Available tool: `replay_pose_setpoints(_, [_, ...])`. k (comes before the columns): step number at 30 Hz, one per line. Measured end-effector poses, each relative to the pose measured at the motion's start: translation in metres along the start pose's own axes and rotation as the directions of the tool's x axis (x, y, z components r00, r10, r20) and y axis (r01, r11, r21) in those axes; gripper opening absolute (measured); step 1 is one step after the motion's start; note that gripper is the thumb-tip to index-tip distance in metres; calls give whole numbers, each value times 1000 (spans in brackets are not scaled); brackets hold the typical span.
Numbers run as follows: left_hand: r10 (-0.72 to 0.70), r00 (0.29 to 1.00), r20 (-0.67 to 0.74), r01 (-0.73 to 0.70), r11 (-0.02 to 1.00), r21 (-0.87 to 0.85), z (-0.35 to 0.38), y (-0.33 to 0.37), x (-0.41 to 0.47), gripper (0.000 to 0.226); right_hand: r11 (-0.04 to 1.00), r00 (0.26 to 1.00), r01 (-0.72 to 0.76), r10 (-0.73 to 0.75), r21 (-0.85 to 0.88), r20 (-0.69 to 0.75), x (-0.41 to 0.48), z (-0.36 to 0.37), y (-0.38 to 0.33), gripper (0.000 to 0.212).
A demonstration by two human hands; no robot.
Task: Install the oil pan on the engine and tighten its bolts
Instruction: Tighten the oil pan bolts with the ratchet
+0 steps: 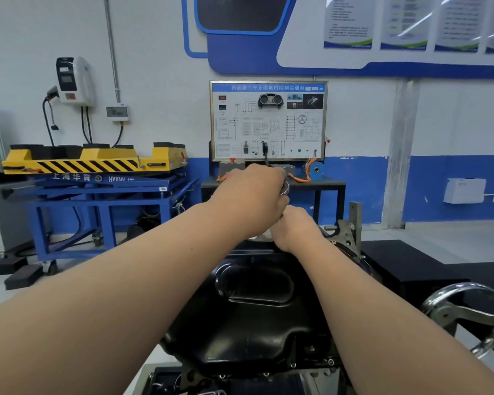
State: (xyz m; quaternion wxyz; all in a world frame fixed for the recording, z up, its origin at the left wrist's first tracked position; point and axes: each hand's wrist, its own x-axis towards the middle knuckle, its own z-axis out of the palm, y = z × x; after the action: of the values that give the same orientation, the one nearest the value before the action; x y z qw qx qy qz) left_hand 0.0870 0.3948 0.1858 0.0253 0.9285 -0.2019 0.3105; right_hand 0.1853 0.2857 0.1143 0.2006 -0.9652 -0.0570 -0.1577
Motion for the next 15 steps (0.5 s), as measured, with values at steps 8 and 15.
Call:
replay_pose_setpoints(8, [-43,999,11,43,999,-28,-1,1,-4,21,995,999,-47,46,86,12,-7,-3,-1,6])
replay_pose_setpoints(15, [-33,999,41,33,999,3,-7,7,-10,19,993,997,-62,57,97,50,-7,-4,-3,12])
